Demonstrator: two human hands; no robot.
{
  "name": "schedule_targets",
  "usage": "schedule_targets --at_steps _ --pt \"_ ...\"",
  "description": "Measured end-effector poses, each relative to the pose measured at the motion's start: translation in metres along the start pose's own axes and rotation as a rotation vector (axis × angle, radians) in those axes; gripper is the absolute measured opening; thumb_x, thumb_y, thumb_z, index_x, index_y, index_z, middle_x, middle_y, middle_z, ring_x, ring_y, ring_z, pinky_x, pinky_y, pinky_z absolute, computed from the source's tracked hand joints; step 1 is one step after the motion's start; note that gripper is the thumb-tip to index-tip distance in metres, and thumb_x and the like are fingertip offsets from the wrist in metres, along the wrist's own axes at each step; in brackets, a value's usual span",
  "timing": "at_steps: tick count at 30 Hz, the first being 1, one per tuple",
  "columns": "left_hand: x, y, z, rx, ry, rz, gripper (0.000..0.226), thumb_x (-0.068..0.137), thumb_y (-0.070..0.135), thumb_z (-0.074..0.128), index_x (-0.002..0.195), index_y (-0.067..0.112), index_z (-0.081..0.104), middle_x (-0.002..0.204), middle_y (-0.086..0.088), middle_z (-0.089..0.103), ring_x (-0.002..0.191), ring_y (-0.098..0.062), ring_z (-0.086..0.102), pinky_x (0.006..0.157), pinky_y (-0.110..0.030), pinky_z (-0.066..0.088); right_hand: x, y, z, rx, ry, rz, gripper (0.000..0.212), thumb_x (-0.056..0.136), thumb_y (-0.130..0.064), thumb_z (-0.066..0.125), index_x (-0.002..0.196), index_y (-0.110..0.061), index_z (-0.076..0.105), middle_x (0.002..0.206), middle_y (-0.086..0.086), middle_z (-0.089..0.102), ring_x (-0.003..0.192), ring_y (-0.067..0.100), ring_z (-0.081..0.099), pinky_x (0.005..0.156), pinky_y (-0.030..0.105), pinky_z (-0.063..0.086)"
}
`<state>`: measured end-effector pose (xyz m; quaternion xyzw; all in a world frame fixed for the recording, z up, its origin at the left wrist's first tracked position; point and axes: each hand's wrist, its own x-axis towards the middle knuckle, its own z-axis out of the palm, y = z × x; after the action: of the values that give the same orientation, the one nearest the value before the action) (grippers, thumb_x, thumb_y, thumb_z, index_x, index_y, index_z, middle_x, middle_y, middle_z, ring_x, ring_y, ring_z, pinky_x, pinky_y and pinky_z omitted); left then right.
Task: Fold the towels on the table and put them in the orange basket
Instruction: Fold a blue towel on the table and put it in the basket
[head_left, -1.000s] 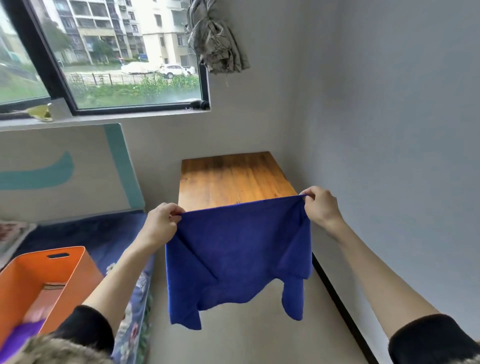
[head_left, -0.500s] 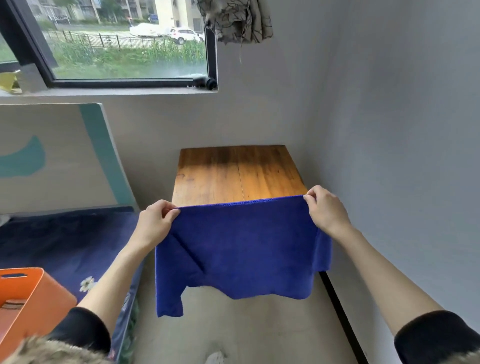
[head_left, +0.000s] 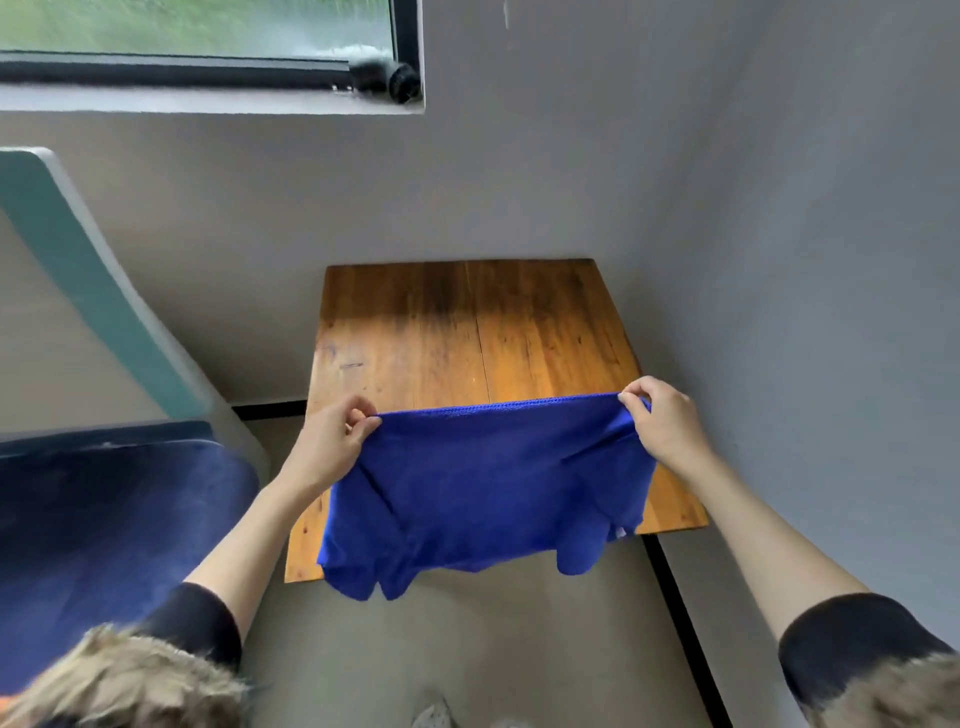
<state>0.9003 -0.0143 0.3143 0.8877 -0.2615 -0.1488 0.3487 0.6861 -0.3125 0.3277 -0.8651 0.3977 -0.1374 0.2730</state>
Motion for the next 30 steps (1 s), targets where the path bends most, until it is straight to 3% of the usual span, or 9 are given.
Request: schedule_targets --at_steps 3,7,15,21,25,30 --pt "0.049 0.0 0.01 0.045 -0.054 -0.041 0.008 0.093 0.016 0.052 0.089 0.019 0.059 0.085 -0.001 0.059 0.075 -0.016 0.053 0.058 -0.019 0.037 0.045 0.009 0.015 -0.03 -0.051 0.014 0.014 0.095 -0.022 0.049 0.089 -0.018 0.062 0.094 0.001 0.056 0.089 0.021 0.051 0.075 0.029 0.038" --pt "0.114 0.0 0.029 0.091 -0.095 -0.102 0.011 0.094 0.014 0.05 0.093 0.016 0.061 0.092 -0.003 0.059 0.086 -0.021 0.054 0.066 -0.029 0.04 0.111 0.019 0.039 -0.073 -0.115 0.021 0.02 0.096 -0.018 0.045 0.096 -0.015 0.065 0.097 0.005 0.054 0.092 0.023 0.052 0.078 0.03 0.039" --pt "0.219 -0.014 0.075 0.167 -0.122 -0.251 0.011 0.093 0.013 0.054 0.09 0.016 0.063 0.091 -0.007 0.06 0.085 -0.021 0.052 0.072 -0.029 0.038 0.232 0.037 0.088 -0.088 -0.269 0.036 0.023 0.097 -0.014 0.044 0.104 -0.008 0.066 0.103 0.009 0.05 0.091 0.021 0.047 0.077 0.024 0.034" --pt "0.293 -0.018 0.098 0.185 -0.032 -0.247 0.016 0.09 0.009 0.05 0.09 0.017 0.064 0.093 -0.007 0.065 0.084 -0.023 0.055 0.074 -0.028 0.039 0.303 0.037 0.108 -0.097 -0.255 0.036 0.024 0.097 -0.011 0.044 0.108 -0.007 0.064 0.11 0.014 0.054 0.095 0.025 0.05 0.078 0.022 0.033" --pt "0.309 -0.023 0.114 0.149 -0.034 -0.235 0.026 0.088 0.005 0.047 0.112 0.009 0.058 0.111 -0.014 0.058 0.097 -0.028 0.057 0.087 -0.031 0.041 0.318 0.036 0.125 -0.114 -0.264 0.027 0.028 0.096 -0.01 0.044 0.12 -0.006 0.059 0.123 0.017 0.054 0.113 0.033 0.051 0.087 0.026 0.037" --pt "0.257 -0.046 0.137 0.116 -0.155 -0.248 0.034 0.088 0.003 0.052 0.121 0.008 0.053 0.121 -0.013 0.05 0.111 -0.027 0.052 0.094 -0.029 0.037 0.277 0.027 0.169 -0.17 -0.392 -0.063 0.038 0.096 -0.014 0.045 0.133 -0.008 0.048 0.137 0.011 0.046 0.126 0.028 0.04 0.104 0.036 0.033"
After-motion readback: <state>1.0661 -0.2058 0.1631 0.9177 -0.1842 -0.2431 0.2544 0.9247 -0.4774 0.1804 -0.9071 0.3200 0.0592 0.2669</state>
